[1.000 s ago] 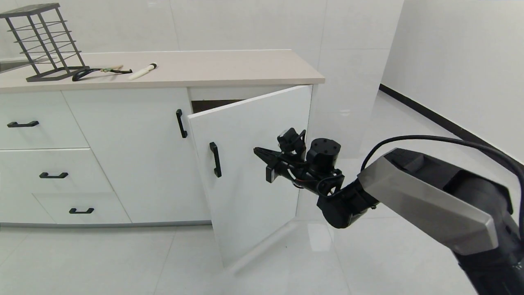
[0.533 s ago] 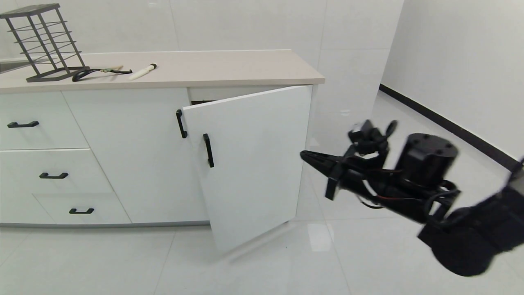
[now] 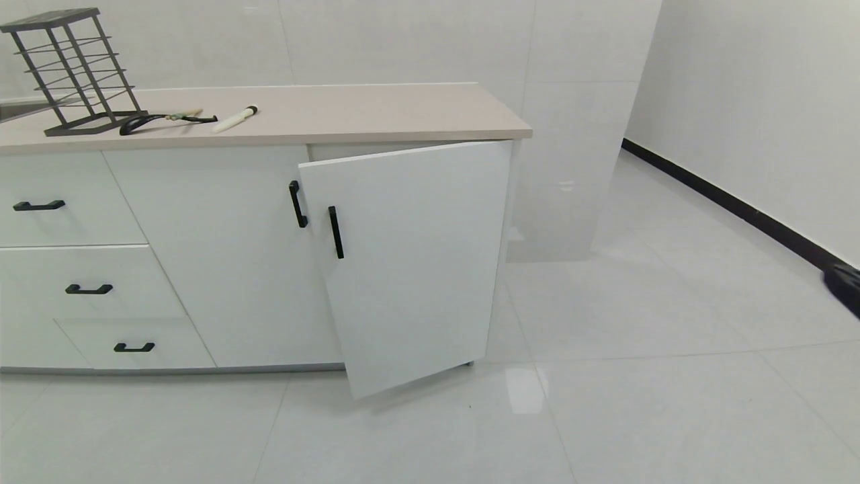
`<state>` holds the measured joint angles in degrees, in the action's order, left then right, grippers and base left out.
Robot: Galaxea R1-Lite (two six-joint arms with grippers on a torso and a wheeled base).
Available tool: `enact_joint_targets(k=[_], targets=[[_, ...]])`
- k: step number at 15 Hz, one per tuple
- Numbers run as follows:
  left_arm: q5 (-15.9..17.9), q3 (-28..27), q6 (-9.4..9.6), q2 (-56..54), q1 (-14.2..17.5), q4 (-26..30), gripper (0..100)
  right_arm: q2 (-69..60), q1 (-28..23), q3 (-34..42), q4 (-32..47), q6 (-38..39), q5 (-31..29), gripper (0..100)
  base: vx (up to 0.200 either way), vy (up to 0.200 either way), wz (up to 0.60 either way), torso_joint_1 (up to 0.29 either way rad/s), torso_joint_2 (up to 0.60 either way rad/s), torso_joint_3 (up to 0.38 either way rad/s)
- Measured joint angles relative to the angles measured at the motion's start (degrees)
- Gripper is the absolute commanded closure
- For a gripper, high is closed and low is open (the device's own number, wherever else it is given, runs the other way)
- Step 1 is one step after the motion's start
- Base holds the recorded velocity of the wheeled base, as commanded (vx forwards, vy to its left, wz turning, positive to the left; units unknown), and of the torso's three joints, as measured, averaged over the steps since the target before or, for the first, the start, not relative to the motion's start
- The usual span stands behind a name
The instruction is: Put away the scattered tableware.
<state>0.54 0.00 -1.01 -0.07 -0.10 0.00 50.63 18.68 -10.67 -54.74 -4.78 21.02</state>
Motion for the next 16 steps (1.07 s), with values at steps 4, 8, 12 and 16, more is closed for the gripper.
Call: enact_joint_targets(k=[4,8,12,16], targets=[[0.0,0.0,0.11,0.0,0.0,0.0,0,-23.4,-6.7,2.8,21.7,0.2,-0.4,100,0.000,0.000,0.00,0.000,0.00,0.000],[0.1,0.0,0.22,0.0,0.0,0.1,0,-39.1,-11.8,5.6,36.3,0.3,-1.9,100,0.000,0.000,0.00,0.000,0.00,0.000],[0.2,0.0,0.85,0.0,0.0,0.1,0,-44.0,-13.4,10.0,44.1,2.6,-13.7,100,0.000,0.000,0.00,0.000,0.00,0.000],[0.2,0.0,0.88,0.0,0.0,0.1,0,-45.7,-16.9,8.8,50.1,2.4,-12.6,100,0.000,0.000,0.00,0.000,0.00,0.000]])
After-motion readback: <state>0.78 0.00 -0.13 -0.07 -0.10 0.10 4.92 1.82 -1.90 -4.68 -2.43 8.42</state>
